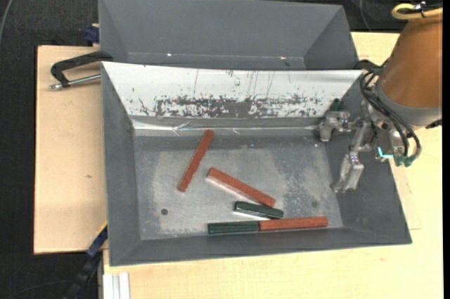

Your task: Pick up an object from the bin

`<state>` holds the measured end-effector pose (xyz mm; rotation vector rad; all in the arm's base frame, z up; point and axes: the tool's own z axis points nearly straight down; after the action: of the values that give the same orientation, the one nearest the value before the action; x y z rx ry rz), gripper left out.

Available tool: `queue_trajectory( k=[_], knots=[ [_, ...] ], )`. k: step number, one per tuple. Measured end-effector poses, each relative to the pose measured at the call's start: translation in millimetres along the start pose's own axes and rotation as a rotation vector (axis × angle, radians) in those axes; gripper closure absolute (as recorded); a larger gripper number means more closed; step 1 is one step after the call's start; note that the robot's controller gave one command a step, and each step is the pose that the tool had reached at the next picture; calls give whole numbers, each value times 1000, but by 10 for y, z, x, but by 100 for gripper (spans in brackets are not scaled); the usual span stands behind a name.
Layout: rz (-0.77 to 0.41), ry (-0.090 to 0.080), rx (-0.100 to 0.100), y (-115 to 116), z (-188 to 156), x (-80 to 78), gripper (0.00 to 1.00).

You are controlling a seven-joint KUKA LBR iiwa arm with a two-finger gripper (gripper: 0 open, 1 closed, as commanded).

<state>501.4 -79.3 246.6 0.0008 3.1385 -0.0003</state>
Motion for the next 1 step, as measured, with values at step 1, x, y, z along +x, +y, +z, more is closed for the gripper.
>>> queue_trajectory(
  k=[1],
  knots=[
    [-178,4,-2,761,1352,-13,0]
  ],
)
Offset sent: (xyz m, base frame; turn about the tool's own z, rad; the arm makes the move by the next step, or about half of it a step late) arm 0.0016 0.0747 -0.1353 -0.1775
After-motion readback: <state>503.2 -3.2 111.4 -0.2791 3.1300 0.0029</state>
